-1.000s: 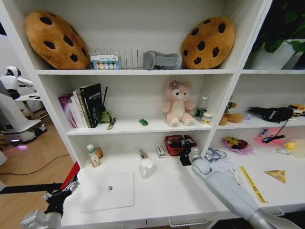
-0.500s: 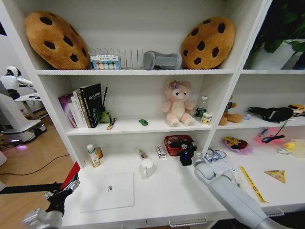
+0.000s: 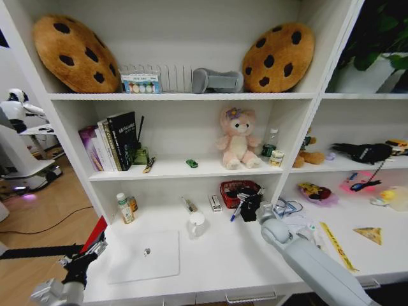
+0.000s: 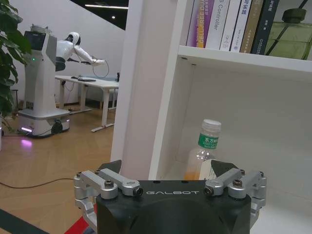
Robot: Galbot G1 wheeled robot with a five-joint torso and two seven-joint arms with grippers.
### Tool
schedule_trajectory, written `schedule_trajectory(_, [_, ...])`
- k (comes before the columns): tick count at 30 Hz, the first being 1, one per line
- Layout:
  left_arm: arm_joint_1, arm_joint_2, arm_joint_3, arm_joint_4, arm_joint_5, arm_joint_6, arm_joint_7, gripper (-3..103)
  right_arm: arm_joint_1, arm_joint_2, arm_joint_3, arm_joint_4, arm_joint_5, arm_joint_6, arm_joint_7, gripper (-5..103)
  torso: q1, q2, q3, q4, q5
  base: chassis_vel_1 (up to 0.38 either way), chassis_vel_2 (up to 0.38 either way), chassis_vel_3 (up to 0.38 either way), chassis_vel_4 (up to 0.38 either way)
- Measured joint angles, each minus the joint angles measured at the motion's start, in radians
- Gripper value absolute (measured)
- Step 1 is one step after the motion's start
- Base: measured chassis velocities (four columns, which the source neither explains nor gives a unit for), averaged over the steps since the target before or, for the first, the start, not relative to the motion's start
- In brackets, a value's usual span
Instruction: Organize the objects on the table.
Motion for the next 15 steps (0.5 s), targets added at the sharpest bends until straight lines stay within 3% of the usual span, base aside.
schedule_trajectory(9, [0.007, -0.001, -0.004, 0.000, -0.001, -0.001, 0.003, 100, -0.114, 0.014, 0.008, 0.138, 0.063, -0.079, 0.047, 100, 0.000, 0.000, 0.000, 0.0002, -0.0002, 0.000, 0.000, 0.000, 0.000])
schedule_trajectory(15, [0.013, 0.004, -0.009, 0.000, -0.004, -0.003, 0.005, 100, -0.103, 0.039, -0.073, 0.159, 0.164, -0.139, 0.115, 100, 0.000, 0.000, 0.000, -0.0001, 0.0000, 0.000, 0.000, 0.000, 0.000])
